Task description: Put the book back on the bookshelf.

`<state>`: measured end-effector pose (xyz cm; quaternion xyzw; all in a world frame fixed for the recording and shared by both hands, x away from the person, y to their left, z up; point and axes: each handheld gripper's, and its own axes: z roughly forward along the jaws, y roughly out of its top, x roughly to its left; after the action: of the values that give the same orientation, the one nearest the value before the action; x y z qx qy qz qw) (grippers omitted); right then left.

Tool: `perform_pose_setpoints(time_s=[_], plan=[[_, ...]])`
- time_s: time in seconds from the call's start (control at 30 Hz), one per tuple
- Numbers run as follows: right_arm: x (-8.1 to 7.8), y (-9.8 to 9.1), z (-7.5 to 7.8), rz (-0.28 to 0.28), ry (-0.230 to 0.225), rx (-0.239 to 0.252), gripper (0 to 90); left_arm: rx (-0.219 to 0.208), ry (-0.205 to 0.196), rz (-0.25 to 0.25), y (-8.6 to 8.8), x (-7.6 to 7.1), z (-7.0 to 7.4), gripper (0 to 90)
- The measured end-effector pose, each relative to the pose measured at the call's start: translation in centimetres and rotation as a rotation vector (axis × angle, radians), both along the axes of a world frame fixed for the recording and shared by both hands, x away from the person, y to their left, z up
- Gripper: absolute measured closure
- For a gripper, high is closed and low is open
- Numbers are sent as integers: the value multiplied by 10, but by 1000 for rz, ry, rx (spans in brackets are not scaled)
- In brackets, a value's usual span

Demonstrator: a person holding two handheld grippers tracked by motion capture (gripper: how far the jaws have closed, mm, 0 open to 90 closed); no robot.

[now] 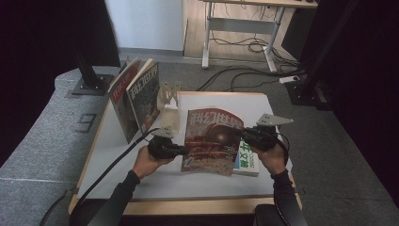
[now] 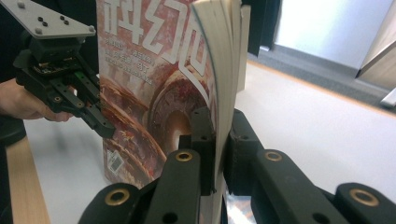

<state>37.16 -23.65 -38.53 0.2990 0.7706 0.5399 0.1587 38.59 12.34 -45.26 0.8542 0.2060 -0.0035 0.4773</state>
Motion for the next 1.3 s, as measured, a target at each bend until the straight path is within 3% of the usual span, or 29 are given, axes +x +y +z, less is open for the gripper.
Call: perform_pose_setpoints(time_s=[0.17,0.33,0.57,0.63,0.83,0.9,1.0,1.13,1.3], plan=[[0,2,18,-6,-50,-3,828,-32,-49,22,-2,3,12,846],[1,4,29,-26,-87,-24,827,-20,-94,52,-7,6,15,844],[4,4,23,-44,-88,-27,827,20,-140,78,-13,8,7,839],[4,4,19,-41,-89,-26,825,37,-170,77,-15,5,6,832],[1,2,17,-32,-99,-14,792,72,-214,58,-16,-1,7,785],[1,0,15,-27,-94,-2,779,65,-218,54,-16,-1,8,738],[0,-1,13,-15,-94,17,772,8,-211,50,-18,-1,12,707],[-1,-1,13,-13,-95,17,767,33,-228,47,-24,1,21,665],[0,-3,12,-9,-91,28,748,20,-238,46,-28,4,31,666]])
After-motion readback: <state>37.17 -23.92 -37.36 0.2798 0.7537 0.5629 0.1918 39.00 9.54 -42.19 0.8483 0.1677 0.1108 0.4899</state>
